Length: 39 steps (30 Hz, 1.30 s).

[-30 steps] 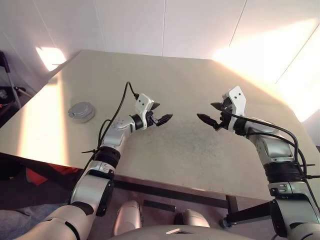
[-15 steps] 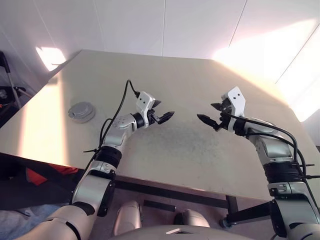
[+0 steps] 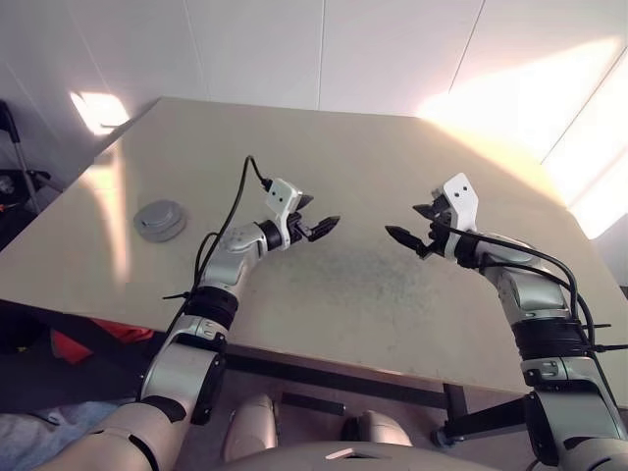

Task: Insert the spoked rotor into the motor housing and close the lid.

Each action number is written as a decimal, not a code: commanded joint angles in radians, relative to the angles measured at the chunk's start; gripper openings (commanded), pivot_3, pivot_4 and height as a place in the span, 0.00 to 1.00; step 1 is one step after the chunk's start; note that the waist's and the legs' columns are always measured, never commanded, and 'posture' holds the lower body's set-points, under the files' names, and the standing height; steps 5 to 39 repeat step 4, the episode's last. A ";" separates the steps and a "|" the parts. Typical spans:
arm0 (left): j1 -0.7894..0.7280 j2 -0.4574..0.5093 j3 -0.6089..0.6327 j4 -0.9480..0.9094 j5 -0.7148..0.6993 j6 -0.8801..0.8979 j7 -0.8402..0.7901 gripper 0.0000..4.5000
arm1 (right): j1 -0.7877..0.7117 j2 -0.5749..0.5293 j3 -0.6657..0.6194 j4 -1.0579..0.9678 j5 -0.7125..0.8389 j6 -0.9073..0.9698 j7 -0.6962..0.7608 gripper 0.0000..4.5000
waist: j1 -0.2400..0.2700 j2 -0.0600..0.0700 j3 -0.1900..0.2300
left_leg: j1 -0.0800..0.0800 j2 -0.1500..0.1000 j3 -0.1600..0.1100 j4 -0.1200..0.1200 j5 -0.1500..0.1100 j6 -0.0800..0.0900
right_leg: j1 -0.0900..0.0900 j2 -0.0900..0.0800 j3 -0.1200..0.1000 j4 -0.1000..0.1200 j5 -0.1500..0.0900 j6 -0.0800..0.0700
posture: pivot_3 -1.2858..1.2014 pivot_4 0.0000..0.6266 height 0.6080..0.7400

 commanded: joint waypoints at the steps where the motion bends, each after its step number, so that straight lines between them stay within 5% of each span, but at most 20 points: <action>1: -0.033 -0.004 0.011 -0.016 -0.009 -0.021 0.001 0.99 | -0.030 -0.005 -0.020 -0.002 0.001 -0.024 0.000 0.99 | 0.000 0.000 0.000 | 0.000 0.000 0.000 0.000 0.000 0.000 | 0.000 0.000 0.000 0.000 0.000 0.000 | 0.52 0.00 1.00; 39: -0.035 0.000 0.014 -0.010 -0.006 -0.027 0.003 0.99 | -0.045 0.002 -0.011 0.018 -0.010 -0.032 -0.005 0.99 | 0.000 0.000 0.000 | 0.000 0.000 0.000 0.000 0.000 0.000 | 0.000 0.000 0.000 0.000 0.000 0.000 | 0.52 0.00 1.00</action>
